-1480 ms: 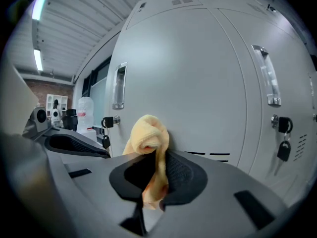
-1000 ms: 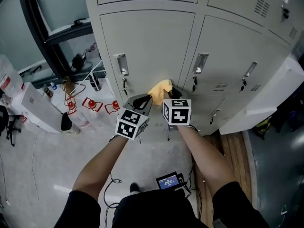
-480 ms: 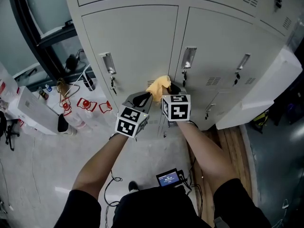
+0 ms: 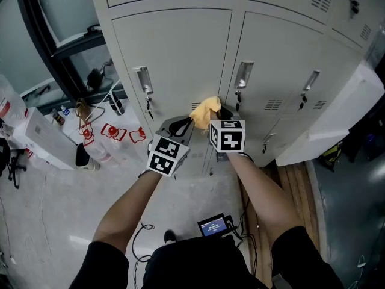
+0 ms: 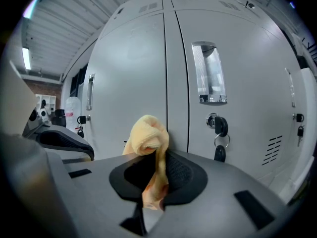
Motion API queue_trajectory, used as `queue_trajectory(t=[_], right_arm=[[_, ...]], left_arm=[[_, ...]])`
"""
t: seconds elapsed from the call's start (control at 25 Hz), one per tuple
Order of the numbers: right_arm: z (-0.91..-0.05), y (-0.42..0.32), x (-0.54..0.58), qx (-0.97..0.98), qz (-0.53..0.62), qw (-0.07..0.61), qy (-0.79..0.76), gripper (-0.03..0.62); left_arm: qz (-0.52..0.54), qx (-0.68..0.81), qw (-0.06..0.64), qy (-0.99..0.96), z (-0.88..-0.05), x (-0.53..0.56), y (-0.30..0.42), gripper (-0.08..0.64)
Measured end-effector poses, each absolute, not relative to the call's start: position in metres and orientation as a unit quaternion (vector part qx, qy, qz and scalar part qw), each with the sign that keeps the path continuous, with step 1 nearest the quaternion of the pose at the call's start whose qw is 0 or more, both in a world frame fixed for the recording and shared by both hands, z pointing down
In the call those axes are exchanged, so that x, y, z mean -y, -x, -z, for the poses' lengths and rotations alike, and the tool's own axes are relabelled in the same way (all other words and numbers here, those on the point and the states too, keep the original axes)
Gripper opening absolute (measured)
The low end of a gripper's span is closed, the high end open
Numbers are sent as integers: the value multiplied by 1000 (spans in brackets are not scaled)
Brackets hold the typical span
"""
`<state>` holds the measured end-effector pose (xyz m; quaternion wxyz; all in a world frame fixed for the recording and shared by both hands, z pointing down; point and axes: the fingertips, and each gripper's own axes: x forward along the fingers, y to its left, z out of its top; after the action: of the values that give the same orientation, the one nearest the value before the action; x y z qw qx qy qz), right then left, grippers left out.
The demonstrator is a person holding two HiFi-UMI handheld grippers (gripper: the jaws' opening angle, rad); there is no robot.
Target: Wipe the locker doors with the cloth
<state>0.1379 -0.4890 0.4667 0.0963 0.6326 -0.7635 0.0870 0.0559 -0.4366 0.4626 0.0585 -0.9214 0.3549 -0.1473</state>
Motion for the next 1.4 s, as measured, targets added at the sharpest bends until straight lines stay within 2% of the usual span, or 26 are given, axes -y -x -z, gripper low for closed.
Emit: queue_trajectory(t=[0.16,0.52,0.68,0.88,1.16,1.4], right_arm=[[-462,-134,481,764,-98,102,-629,69],[-391,-98,420,820,-60,57,-566,67],[-365,-81,382,841,-27,43,-538,67],[-369,-80,351,845,-34,38,-533,67],[-377,-99,323,852,-22,79,-517,67],[-389,-131,293,852,35,154,-499,67]], left_arm=[[136,-357,75,921,-446,430,-45,34],[121,-364,120,916,-391,404,3,35],[109,-363,114,918,-381,379,16,35],[93,-359,74,926,-392,351,26,35],[105,-355,83,925,-399,326,15,35],[136,-371,84,915,-421,299,-16,35]])
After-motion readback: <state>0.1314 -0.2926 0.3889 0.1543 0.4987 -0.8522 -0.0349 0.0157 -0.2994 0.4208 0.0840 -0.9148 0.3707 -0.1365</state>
